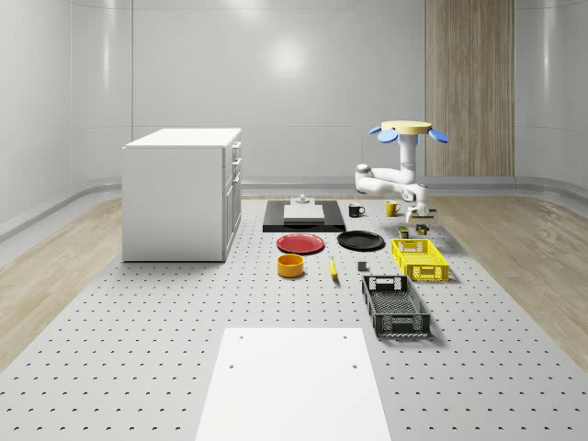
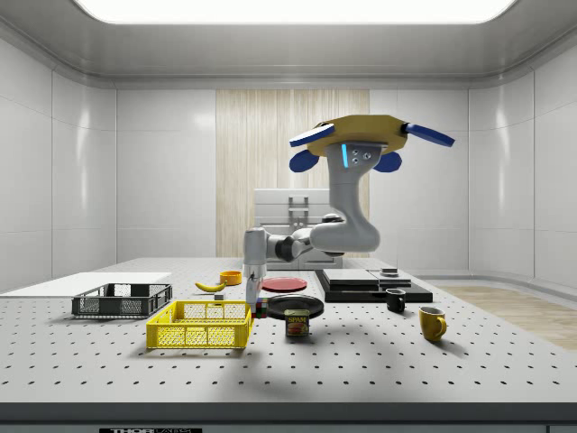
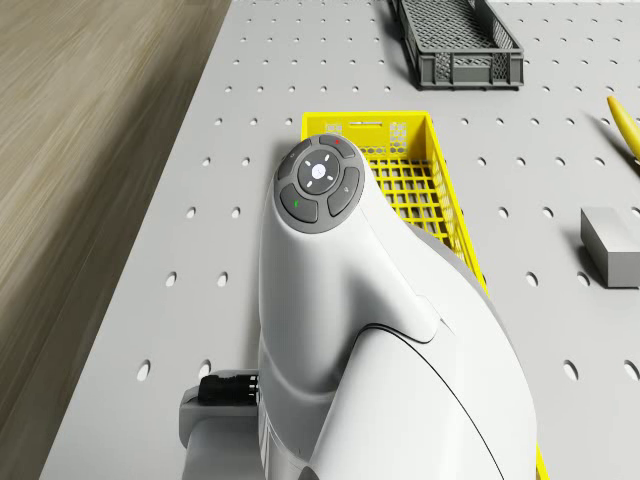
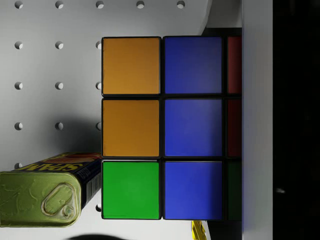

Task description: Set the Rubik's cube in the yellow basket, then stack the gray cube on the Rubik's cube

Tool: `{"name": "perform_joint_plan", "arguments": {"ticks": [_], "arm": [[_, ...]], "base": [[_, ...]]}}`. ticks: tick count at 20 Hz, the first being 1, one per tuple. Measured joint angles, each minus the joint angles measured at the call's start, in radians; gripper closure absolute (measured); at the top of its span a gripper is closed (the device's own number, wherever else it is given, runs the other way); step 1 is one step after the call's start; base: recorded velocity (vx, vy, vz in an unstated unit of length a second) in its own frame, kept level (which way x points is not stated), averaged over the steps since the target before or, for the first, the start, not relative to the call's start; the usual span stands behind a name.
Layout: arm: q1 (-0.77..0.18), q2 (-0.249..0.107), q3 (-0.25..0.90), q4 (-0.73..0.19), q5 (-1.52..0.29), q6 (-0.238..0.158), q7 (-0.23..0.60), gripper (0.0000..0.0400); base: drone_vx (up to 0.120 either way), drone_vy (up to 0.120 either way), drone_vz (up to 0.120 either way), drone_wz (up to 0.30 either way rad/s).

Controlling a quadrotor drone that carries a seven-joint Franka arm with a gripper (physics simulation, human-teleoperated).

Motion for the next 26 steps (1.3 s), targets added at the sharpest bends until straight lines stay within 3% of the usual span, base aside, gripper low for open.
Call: {"name": "perform_joint_plan", "arguments": {"ticks": [12,19,26], "arm": [[-0.002,-0.012,0.001,0.000,0.005,0.011,0.001,0.0075],[-0.003,-0.018,0.001,0.000,0.007,0.016,0.002,0.0075],[-0.003,-0.022,0.002,0.001,0.009,0.021,0.002,0.0075]], "base": [[0.120,-0.003,0.000,0.000],[0.120,-0.120,0.000,0.000],[0.120,-0.040,0.000,0.000]]}}
